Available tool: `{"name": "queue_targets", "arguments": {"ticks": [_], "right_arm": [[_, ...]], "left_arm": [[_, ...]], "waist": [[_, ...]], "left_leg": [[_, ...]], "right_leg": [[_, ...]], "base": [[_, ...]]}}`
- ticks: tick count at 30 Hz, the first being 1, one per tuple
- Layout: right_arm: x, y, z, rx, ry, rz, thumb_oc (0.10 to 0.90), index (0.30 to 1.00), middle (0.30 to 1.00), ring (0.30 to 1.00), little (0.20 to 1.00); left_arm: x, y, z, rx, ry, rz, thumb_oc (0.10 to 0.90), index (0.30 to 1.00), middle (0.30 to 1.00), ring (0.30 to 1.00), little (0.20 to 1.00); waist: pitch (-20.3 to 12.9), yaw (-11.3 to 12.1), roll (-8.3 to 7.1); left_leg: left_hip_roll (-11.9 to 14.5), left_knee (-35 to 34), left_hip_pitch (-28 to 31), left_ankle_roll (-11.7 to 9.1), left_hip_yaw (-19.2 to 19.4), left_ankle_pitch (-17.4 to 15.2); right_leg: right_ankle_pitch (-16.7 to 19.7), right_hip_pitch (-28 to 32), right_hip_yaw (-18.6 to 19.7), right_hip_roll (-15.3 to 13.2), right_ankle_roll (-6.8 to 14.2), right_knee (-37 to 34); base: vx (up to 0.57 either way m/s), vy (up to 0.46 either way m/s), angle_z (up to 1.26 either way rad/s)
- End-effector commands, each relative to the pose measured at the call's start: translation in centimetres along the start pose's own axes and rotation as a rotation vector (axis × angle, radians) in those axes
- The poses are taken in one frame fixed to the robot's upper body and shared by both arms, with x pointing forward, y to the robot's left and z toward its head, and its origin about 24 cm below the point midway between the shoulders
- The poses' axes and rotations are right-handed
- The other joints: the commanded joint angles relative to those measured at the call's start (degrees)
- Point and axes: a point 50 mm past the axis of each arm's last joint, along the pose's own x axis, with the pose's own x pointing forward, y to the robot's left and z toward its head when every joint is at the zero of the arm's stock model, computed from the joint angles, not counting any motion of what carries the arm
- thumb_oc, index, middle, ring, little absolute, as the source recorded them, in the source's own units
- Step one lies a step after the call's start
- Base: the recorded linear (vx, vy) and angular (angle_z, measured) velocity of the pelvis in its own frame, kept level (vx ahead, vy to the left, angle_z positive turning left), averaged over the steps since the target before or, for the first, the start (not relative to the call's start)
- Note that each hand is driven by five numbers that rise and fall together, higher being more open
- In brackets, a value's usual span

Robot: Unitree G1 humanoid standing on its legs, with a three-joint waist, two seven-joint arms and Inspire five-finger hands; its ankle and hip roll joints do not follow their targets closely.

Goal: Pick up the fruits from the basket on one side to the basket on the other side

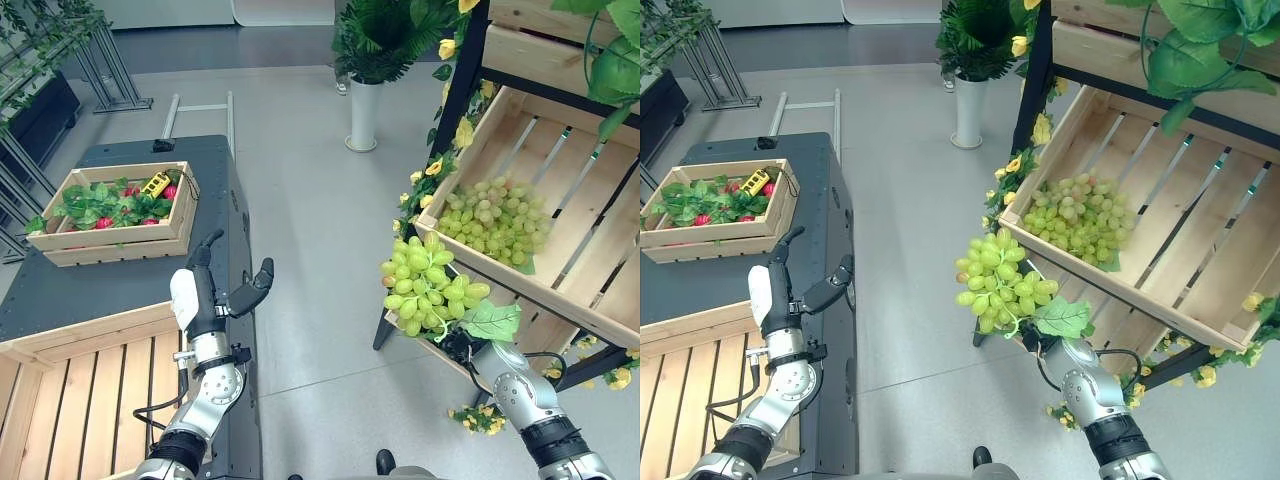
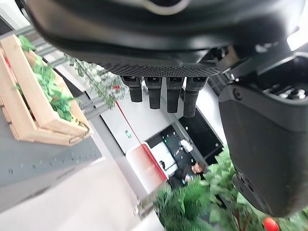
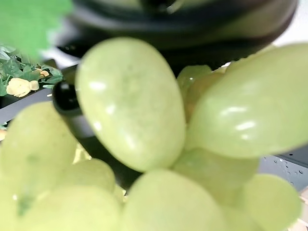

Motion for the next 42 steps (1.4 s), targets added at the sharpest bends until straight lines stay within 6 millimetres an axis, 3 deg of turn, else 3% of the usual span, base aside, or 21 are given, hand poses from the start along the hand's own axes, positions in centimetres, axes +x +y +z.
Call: {"name": "queue_targets", "arguments": {"ticks": [1,4,6,8,9,13,19,25,32,42], "right_arm": [[0.0,2.5,7.4,-0.109,-0.360,0.193,0.400,0.300,0.300,0.300,0.300],[-0.6,3.0,7.7,-0.105,-0.379,0.242,0.400,0.300,0.300,0.300,0.300],[-0.6,3.4,8.2,-0.096,-0.404,0.297,0.400,0.300,0.300,0.300,0.300],[-0.6,3.8,8.4,-0.081,-0.413,0.327,0.400,0.300,0.300,0.300,0.300],[-0.6,4.3,8.8,-0.084,-0.428,0.363,0.400,0.300,0.300,0.300,0.300],[-0.3,5.1,10.6,-0.124,-0.444,0.424,0.400,0.300,0.300,0.300,0.300],[-1.9,5.0,13.9,-0.228,-0.484,0.431,0.400,0.300,0.300,0.300,0.300],[-2.7,4.4,17.2,-0.365,-0.583,0.334,0.400,0.300,0.300,0.300,0.300],[-2.9,3.5,21.4,-0.384,-0.712,0.201,0.400,0.300,0.300,0.300,0.300],[-3.3,-0.4,25.3,-0.394,-0.718,-0.063,0.400,0.300,0.300,0.300,0.300]], "left_arm": [[4.1,0.3,3.1,-0.076,-0.142,-0.060,0.800,0.900,0.900,0.900,0.900],[4.0,0.1,3.1,-0.064,-0.130,-0.085,0.800,0.900,0.900,0.900,0.900],[4.0,0.8,2.3,-0.045,-0.087,-0.079,0.800,0.900,0.900,0.900,0.900],[4.0,1.2,2.0,-0.037,-0.074,-0.070,0.800,0.900,0.900,0.900,0.900],[4.0,1.4,1.9,-0.030,-0.072,-0.074,0.800,0.900,0.900,0.900,0.900],[3.9,1.7,1.0,-0.051,-0.009,-0.042,0.800,0.900,0.900,0.900,0.900],[2.6,1.2,0.0,-0.019,0.003,-0.105,0.800,0.900,0.900,0.900,0.900],[2.4,0.3,0.2,-0.015,-0.016,-0.131,0.800,0.900,0.900,0.900,0.900],[2.8,0.4,1.1,-0.015,-0.083,-0.154,0.800,0.900,0.900,0.900,0.900],[1.2,-0.7,0.8,-0.087,-0.057,-0.273,0.800,0.900,0.900,0.900,0.900]], "waist": [[-1.0,-0.1,0.57],[0.4,-0.5,0.71],[1.3,0.0,0.88],[1.6,0.3,0.94],[1.9,0.4,0.86],[1.1,1.1,-0.11],[-0.5,-0.1,-0.56],[-1.0,-0.9,-1.20],[-1.6,-0.9,-1.21],[-2.9,0.5,-1.79]], "left_leg": [[-3.1,1.0,-0.7,3.1,2.1,-7.6],[-3.5,0.6,-1.0,3.7,3.3,-7.8],[-3.1,0.6,-1.0,4.1,5.2,-7.7],[-2.8,0.6,-1.1,4.3,5.5,-7.5],[-2.6,1.6,-2.0,3.9,5.0,-7.2],[-2.4,1.4,-1.7,3.2,5.8,-7.7],[-1.6,0.7,-0.4,2.6,6.9,-7.9],[-1.7,0.8,0.2,2.4,7.1,-8.6],[-1.5,0.6,0.8,2.2,6.8,-9.0],[-1.5,1.0,1.1,1.9,5.5,-9.6]], "right_leg": [[-4.6,0.0,-2.6,2.5,-1.6,3.7],[-3.2,-2.5,-3.7,1.6,-0.2,4.9],[-2.9,-4.4,-7.0,1.1,0.8,10.0],[-2.9,-5.5,-6.7,1.1,0.8,12.8],[-4.2,-4.5,-5.6,1.5,0.0,10.4],[-2.7,-0.5,-6.1,1.3,-0.6,1.0],[-4.0,0.6,-5.5,2.2,-1.4,1.6],[-4.2,1.3,-5.0,2.6,-1.7,1.2],[-4.7,1.7,-4.8,2.7,-1.8,1.3],[-5.6,2.7,-5.5,2.8,-2.3,1.6]], "base": [[-0.03,0.109,-0.03],[-0.11,0.128,-0.21],[-0.12,0.016,-0.62],[-0.08,-0.041,-0.76],[-0.07,-0.072,-0.76],[-0.03,-0.073,-0.27],[0.05,-0.011,0.03],[0.02,0.006,0.00],[0.03,0.016,0.00],[0.04,0.005,0.02]]}}
